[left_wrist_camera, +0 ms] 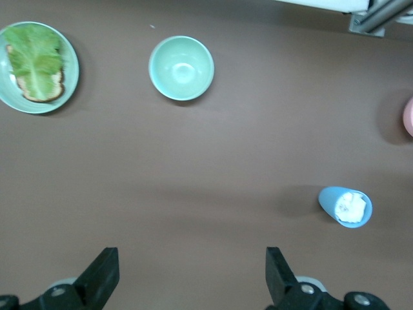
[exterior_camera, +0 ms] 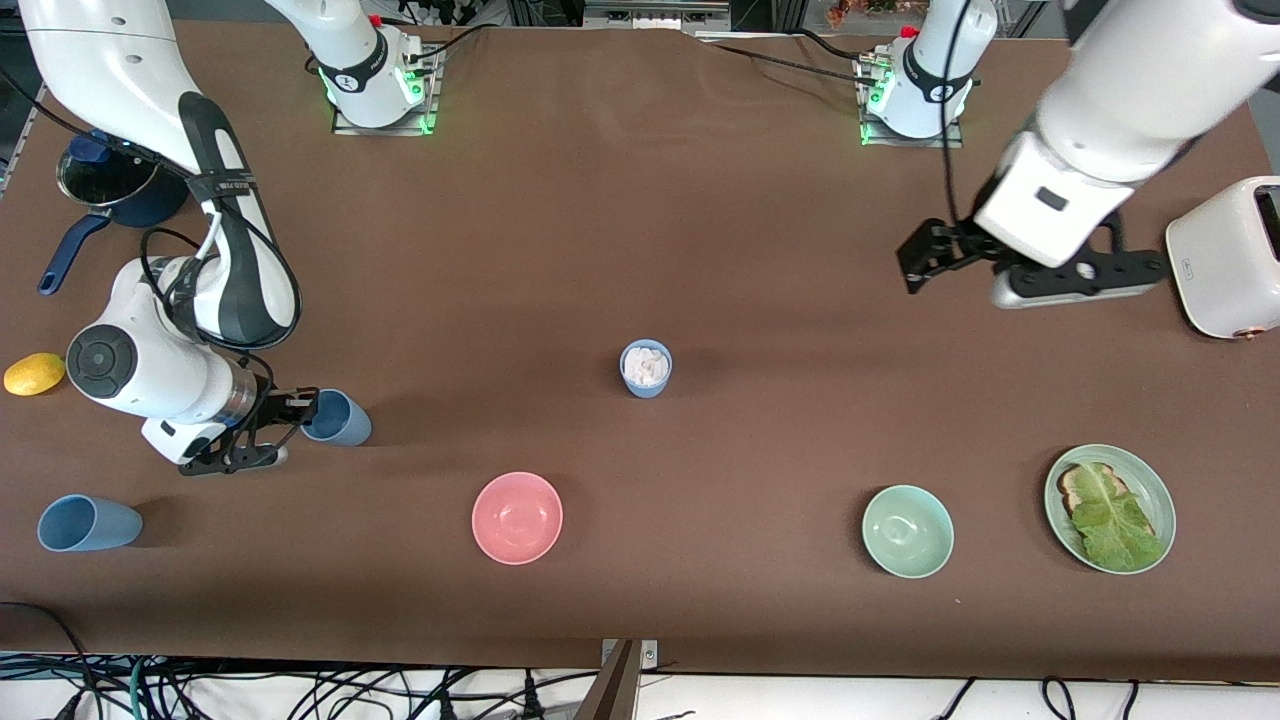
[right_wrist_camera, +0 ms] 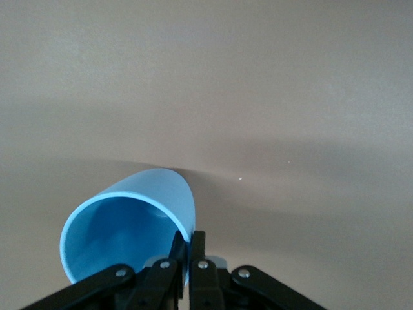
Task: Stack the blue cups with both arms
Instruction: 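Return the left arm to rest while the right gripper grasps the cup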
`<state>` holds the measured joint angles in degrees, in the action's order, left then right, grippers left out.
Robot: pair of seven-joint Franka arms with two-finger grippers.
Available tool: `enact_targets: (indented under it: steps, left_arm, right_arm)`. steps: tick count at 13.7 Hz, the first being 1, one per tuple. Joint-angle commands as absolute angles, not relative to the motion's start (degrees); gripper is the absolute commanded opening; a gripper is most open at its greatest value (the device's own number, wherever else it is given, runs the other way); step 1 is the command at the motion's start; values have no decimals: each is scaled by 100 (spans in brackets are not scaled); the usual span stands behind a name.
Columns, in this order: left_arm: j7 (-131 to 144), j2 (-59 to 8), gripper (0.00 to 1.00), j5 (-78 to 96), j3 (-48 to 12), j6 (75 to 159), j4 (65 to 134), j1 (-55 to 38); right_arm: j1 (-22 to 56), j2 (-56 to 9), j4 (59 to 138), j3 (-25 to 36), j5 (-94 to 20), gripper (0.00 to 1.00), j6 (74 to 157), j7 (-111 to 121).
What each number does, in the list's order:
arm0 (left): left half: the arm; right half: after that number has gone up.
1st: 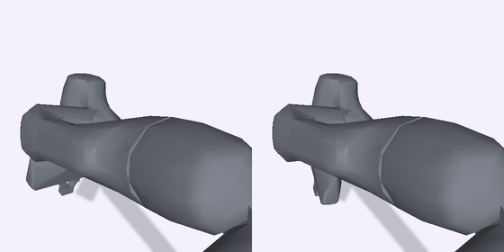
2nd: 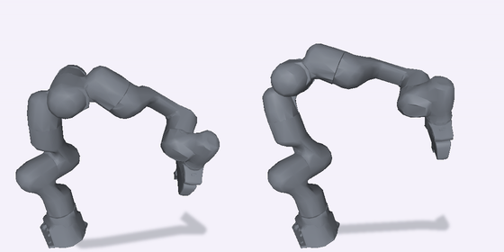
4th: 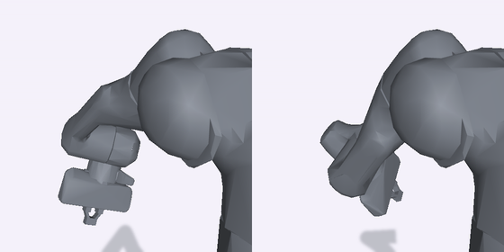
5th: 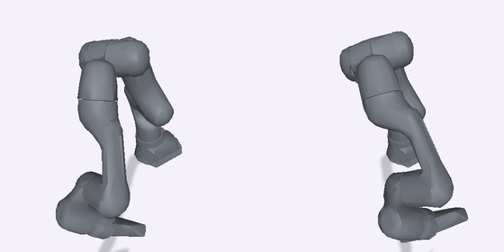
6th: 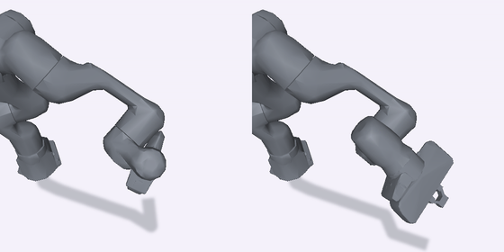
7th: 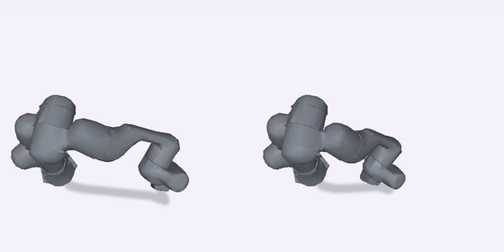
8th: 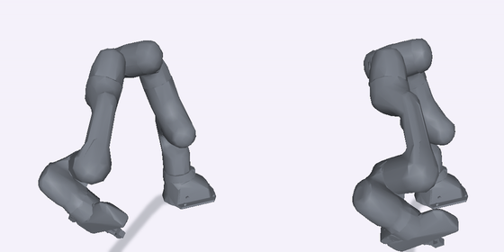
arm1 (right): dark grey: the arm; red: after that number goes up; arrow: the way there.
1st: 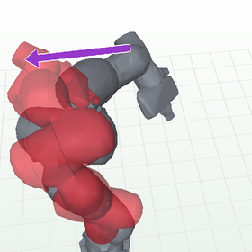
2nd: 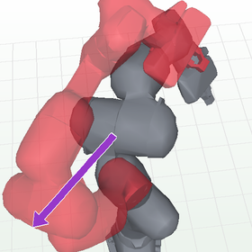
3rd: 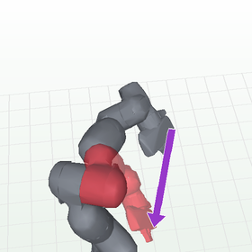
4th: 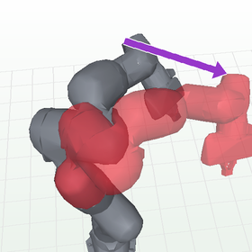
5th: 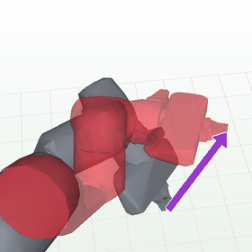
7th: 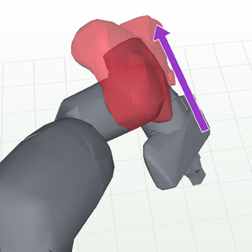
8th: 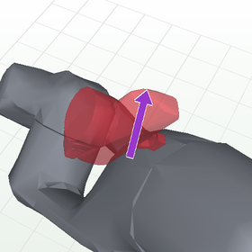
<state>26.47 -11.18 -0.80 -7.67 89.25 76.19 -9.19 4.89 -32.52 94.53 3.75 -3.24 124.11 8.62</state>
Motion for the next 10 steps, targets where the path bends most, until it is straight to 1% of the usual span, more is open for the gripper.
enact_targets:
  steps: [1, 3, 6, 10]
  left_arm:
    - [2452, -879, 100, 0, -826, 8842, 7752, -398]
    - [2435, -870, 100, 17, -817, 8842, 7761, -63]
    - [2339, -861, 100, 9, -817, 8842, 7761, 245]
    - [749, -844, 100, 26, -765, 8842, 7761, 650]
  right_arm:
    - [553, -3252, 8923, 360, -387, 0, 11858, 739]
    - [632, -3226, 8772, 360, -387, 0, 11787, 712]
    - [826, -3191, 8272, 360, -387, 0, 11121, 353]
    - [1308, -3068, 7928, 352, -387, 0, 10504, -472]
